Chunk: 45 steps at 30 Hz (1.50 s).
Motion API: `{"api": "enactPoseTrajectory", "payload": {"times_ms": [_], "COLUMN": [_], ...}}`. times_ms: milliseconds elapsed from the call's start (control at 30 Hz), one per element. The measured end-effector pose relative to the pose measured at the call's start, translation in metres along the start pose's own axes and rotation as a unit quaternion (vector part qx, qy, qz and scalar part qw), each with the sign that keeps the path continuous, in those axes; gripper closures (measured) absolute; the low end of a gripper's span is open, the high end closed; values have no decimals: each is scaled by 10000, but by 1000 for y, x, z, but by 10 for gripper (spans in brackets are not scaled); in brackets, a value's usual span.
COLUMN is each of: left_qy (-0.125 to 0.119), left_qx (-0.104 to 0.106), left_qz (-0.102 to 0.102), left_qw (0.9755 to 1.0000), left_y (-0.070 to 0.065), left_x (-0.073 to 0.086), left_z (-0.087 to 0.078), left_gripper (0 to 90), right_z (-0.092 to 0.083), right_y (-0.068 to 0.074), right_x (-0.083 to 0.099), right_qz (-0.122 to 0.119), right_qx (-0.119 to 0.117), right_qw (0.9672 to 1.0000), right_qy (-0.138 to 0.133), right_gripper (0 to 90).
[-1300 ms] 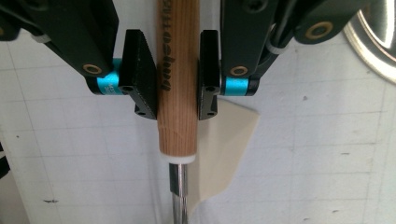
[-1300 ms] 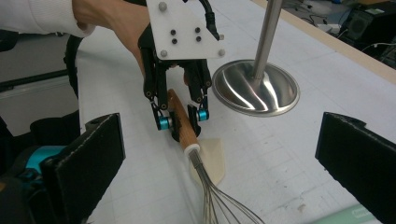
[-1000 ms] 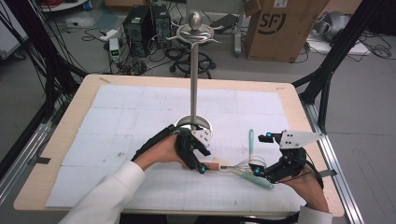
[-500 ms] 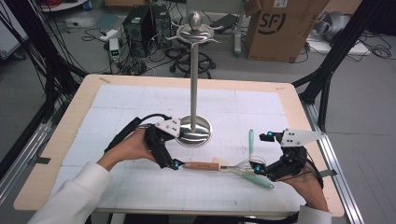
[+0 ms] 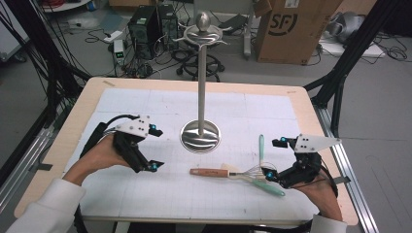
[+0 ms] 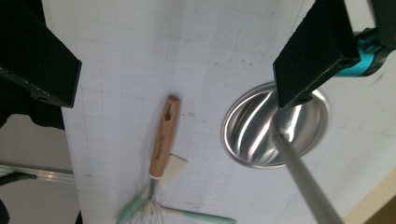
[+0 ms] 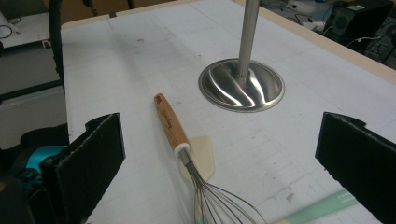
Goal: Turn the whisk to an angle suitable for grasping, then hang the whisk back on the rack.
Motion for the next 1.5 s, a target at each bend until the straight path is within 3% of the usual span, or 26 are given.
{"api": "enactPoseTrajectory", "payload": {"times_ms": [100,233,433,533,667,967,1133,1300,1500], "left_qy": [-21,-378,-531,-765,-885,-946,-954,-1082,-978], "left_qx": [-284,-438,-679,-709,-775,-770,-708,-733,-772], "left_qz": [-116,-278,-422,-518,-595,-534,-492,-471,-451], "left_qw": [9995,9979,9954,9932,9913,9911,9917,9903,9912], "left_y": [-1,-4,-6,-7,-6,-12,-12,-12,-16], "left_x": [12,29,49,57,63,72,75,74,75], "left_z": [-15,-35,-53,-60,-65,-67,-68,-70,-69], "left_gripper": [17,17,17,17,16,17,16,17,17], "right_z": [0,0,0,2,3,2,5,9,9], "right_y": [-1,-3,-3,-3,-2,-2,-2,-1,-3], "right_x": [1,1,1,1,0,0,-1,-2,-11], "right_qz": [57,94,105,110,94,153,149,159,146], "right_qx": [12,32,52,65,68,123,40,-17,-157], "right_qw": [10000,9999,9999,9999,9999,9998,9999,9999,9998], "right_qy": [8,-21,11,13,11,-66,-51,-16,27], "right_gripper": [2,2,2,2,2,2,2,2,3]}}
Point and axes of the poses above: each handheld gripper's, and its own axes: z roughly forward along the jaws, x roughly out of its underside, y roughly to its left, the point moved 1 cm from there along z, roughly forward along the jaws, and after that the axes turned 6 degrees about x, right-handed, at the moved point
